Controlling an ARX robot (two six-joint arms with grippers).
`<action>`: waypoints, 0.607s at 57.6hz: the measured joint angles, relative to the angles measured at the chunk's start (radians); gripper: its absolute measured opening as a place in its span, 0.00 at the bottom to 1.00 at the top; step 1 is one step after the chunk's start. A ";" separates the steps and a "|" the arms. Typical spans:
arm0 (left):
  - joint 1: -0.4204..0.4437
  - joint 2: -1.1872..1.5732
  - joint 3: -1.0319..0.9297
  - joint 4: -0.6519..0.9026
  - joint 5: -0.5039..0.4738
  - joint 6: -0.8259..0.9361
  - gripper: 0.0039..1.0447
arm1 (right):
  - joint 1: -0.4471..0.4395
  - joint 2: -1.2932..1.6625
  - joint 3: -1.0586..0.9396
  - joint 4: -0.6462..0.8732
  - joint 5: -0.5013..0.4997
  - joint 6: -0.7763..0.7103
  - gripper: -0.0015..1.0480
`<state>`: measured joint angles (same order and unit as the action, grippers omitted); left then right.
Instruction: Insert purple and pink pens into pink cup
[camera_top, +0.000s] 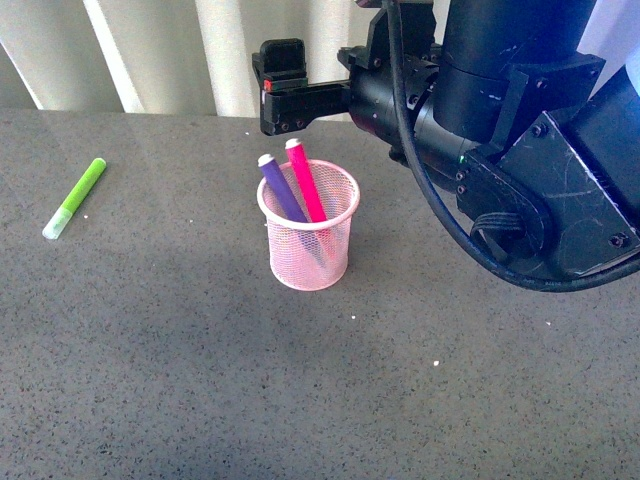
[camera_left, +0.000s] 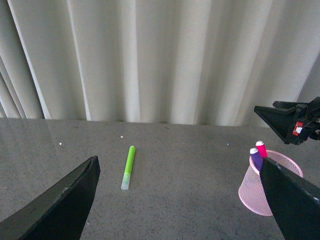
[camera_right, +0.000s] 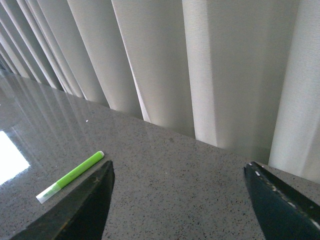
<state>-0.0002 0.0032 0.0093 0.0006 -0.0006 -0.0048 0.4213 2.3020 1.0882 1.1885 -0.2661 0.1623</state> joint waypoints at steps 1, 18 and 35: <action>0.000 0.000 0.000 0.000 0.000 0.000 0.94 | -0.002 0.000 -0.003 0.002 0.002 0.000 0.93; 0.000 0.000 0.000 0.000 0.000 0.000 0.94 | -0.068 -0.344 -0.272 0.057 0.076 0.022 0.93; 0.000 0.000 0.000 0.000 0.000 0.000 0.94 | -0.236 -1.196 -0.822 -0.186 0.131 -0.027 0.93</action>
<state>-0.0002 0.0032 0.0093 0.0006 -0.0006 -0.0048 0.1852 1.1061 0.2657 1.0023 -0.1352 0.1349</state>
